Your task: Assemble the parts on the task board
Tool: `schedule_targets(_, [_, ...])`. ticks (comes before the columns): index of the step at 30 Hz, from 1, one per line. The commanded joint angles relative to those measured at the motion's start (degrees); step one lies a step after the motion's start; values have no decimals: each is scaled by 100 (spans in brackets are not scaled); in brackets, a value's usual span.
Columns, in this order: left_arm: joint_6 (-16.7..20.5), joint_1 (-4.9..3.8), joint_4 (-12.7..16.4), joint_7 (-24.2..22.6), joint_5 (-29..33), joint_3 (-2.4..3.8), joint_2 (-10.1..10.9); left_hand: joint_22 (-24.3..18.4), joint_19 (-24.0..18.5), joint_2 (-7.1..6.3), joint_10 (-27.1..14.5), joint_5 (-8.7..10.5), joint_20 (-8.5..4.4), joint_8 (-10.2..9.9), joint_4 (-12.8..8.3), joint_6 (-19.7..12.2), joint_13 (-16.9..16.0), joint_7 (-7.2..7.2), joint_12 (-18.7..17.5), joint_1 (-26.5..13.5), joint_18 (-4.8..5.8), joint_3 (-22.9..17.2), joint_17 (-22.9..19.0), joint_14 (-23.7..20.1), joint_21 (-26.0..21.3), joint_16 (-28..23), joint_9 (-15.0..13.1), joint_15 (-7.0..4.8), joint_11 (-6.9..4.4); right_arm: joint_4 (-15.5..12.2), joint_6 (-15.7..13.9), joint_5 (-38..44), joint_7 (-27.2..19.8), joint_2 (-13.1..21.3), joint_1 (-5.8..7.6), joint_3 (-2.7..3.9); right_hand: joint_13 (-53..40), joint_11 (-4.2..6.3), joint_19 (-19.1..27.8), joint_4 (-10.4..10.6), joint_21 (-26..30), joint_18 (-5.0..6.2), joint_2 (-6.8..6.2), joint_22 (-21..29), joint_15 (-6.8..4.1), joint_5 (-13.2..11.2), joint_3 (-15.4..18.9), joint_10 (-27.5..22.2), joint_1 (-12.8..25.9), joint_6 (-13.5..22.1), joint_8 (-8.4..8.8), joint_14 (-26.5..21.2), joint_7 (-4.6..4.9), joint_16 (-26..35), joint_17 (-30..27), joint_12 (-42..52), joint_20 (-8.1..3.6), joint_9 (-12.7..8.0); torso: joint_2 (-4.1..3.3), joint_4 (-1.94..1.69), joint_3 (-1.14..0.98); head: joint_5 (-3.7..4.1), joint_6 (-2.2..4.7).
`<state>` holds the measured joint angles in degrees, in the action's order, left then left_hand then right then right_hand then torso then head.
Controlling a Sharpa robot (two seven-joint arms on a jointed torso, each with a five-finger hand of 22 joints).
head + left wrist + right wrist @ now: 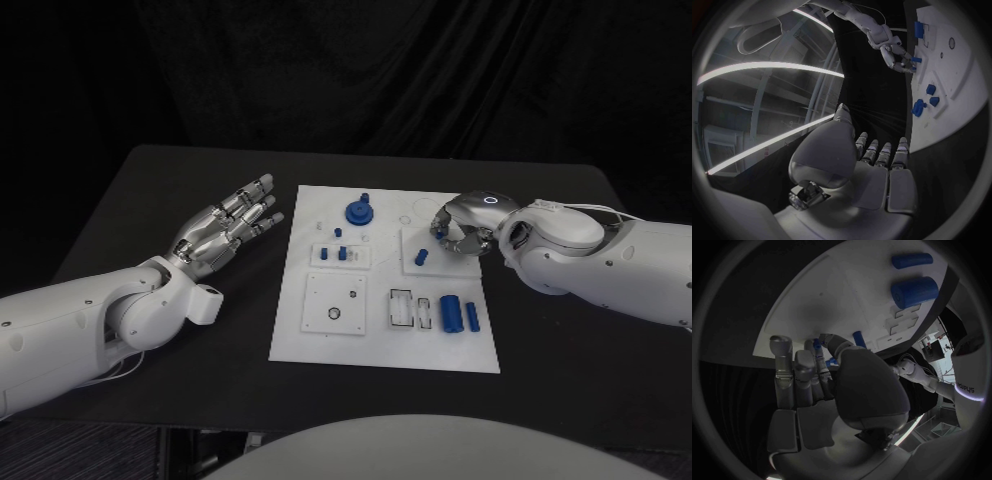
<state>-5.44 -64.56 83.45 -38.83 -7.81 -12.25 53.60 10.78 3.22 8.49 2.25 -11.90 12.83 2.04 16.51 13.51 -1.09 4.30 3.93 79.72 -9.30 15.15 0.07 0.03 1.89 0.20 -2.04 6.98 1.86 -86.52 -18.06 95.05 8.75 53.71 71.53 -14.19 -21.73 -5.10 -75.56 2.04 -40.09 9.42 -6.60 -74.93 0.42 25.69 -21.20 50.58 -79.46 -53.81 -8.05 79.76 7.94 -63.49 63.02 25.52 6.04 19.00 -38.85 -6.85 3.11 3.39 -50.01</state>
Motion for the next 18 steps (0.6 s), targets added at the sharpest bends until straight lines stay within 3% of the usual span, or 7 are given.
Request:
schedule_targets(1, [-87,6,7,-435,39,6,-11,8,4,62,-9,-19,44,-30,-3,-23,8,-10,8,-10,-88,18,-7,-3,20,-20,9,27,30,8,-55,10,-51,1,-21,-1,-10,4,-28,-14,-15,-92,37,-5,-11,14,-11,25,-5,-43,-13,13,0,-18,9,17,8,-8,1,-4,4,3,1])
schedule_targets(5, [-87,6,7,-435,39,6,-11,8,4,62,-9,-19,44,-30,-3,-23,8,-10,8,-10,-88,18,-7,-3,20,-20,9,27,30,8,-55,10,-51,1,-21,-1,-10,4,-28,-14,-15,-92,37,-5,-11,14,-11,25,-5,-43,-13,13,0,-18,9,17,8,-8,1,-4,4,3,1])
schedule_targets(6, [-90,28,-16,-423,39,6,-20,8,4,62,-9,-19,44,-30,-3,-23,8,-10,8,-10,-88,18,-7,-3,20,-20,9,27,30,22,-306,10,-129,-3,-24,-1,-10,4,-28,-14,-15,-92,37,-5,-11,14,-11,25,-5,-43,-13,13,0,-18,9,17,8,-8,1,-9,9,-18,1])
schedule_targets(7, [-90,30,-18,-421,39,6,-20,13,10,67,-10,-15,57,-30,1,-26,9,-18,7,-16,-88,22,-7,-3,23,-20,9,40,39,23,-330,10,-135,-2,-24,-1,-10,4,-28,-14,-15,-92,37,-5,-11,14,-11,25,-5,-43,-13,13,0,-18,9,17,8,-8,1,-9,9,-22,1])
schedule_targets(8, [-90,33,-20,-419,39,6,-21,50,42,104,-5,12,119,-24,18,2,6,-84,18,-89,-87,50,-5,2,41,-18,2,96,90,25,-357,10,-142,-1,-24,-1,-80,108,-163,-195,-411,-140,276,-139,-117,-112,-139,424,-317,-519,-299,102,-35,-154,124,222,-45,146,1,-7,8,-25,1])
schedule_targets(18, [-90,57,-27,-395,40,6,-25,56,56,137,-2,24,150,-23,23,-2,5,-104,23,-133,-90,66,-3,8,48,-15,1,124,114,19,-541,10,-192,17,-22,1,68,156,-215,-273,-542,-174,357,-260,-143,-296,-35,623,-325,-572,-450,159,-64,-150,77,55,-123,476,-2,-3,5,-64,1])
